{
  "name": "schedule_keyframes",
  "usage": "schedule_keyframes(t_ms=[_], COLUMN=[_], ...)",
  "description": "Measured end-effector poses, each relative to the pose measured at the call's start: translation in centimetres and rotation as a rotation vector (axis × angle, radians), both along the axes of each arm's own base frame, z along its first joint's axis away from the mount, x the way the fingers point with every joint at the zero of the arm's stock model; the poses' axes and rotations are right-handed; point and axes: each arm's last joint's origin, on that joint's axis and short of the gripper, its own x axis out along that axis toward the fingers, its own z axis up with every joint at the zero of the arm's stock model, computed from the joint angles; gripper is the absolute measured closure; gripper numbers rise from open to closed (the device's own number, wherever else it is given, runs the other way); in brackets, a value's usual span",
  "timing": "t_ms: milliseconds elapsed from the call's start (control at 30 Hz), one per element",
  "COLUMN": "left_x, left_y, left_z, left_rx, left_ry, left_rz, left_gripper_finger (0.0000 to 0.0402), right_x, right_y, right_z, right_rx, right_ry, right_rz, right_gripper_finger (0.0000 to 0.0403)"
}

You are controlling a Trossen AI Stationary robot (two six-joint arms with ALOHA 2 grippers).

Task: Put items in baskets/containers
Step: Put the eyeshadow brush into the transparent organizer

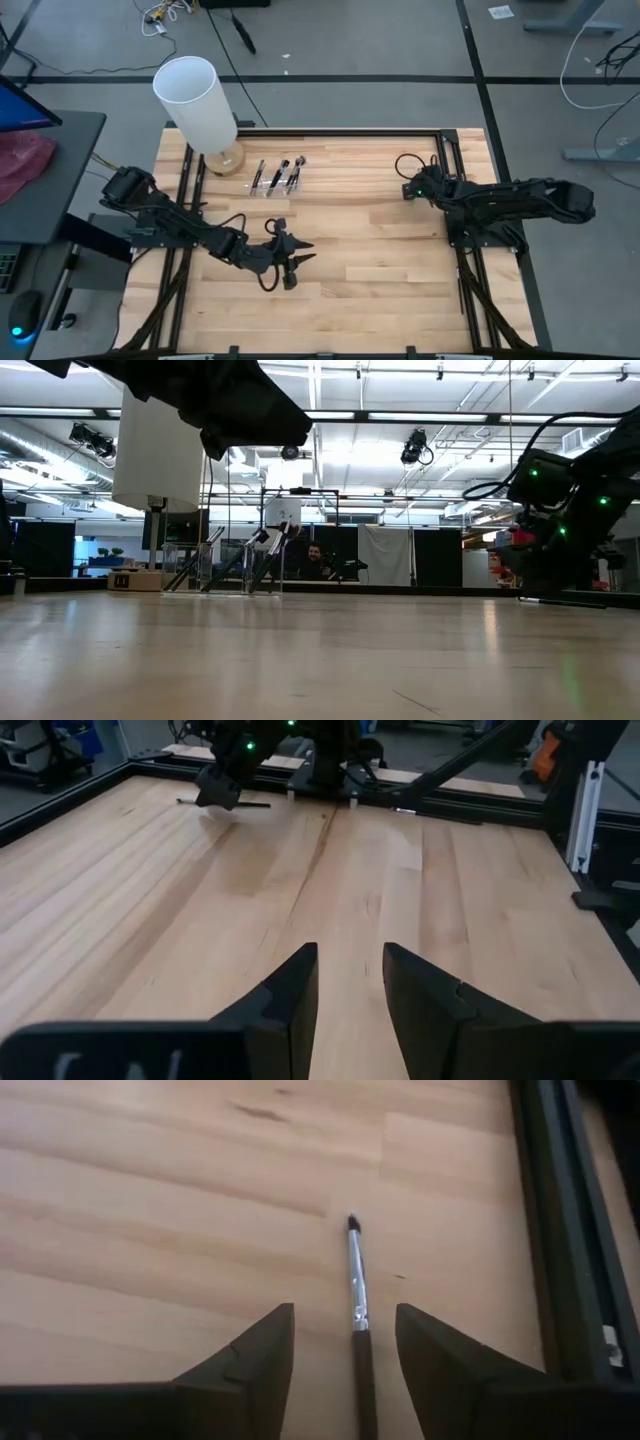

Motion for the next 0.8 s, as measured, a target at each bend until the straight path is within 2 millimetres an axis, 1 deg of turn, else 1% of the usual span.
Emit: schedule_keyframes(t_ms=[267, 400, 633, 800], left_x=[-0.1, -0.1, -0.1, -0.1], left_y=[-0.3, -0.3, -0.3, -0.3], left_z=[0.0, 0.0, 0.0, 0.0], left_rx=[0.002, 0.002, 0.002, 0.001], left_ry=[0.001, 0.001, 0.001, 0.001], left_rz=[-0.013, -0.013, -0.013, -0.013], left_gripper_finger=[0.0284, 0.0284, 0.0284, 0.0284], right_x=[0.0, -0.1, -0.5, -0.7], right_y=[0.0, -0.1, -1.4, -2.2], right_z=[-0.1, -0.1, 0.3, 0.6], right_rx=[0.031, 0.034, 0.096, 0.159], right_ry=[0.027, 0.028, -0.009, -0.028], right_rz=[0.05, 0.042, -0.022, 0.001], right_gripper_finger=[0.0254, 0.0262, 0.0266, 0.0266])
